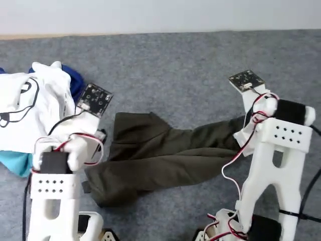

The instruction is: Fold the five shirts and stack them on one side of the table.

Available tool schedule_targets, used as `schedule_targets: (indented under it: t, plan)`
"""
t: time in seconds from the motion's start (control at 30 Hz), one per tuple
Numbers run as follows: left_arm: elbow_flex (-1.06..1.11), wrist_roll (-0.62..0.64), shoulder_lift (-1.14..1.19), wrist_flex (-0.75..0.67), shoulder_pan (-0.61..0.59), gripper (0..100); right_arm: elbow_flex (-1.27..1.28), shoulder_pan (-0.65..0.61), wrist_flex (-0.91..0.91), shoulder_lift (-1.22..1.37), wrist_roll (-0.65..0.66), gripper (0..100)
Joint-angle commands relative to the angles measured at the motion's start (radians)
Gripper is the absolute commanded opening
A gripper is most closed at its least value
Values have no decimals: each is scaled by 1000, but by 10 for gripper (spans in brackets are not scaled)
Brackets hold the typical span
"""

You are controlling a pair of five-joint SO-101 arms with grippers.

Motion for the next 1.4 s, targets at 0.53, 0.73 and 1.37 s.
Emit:
schedule_targets:
  t: [0.53, 0.73, 1.37]
  plan:
    - [-547, 146, 779, -77, 57, 152, -12, 110, 33, -53, -74, 170]
    - [-779, 146, 1034, 5, 52, 152, -12, 110, 33, -53, -74, 170]
    - [-1607, 175, 1662, 566, 63, 247, -11, 105, 39, -53, -74, 170]
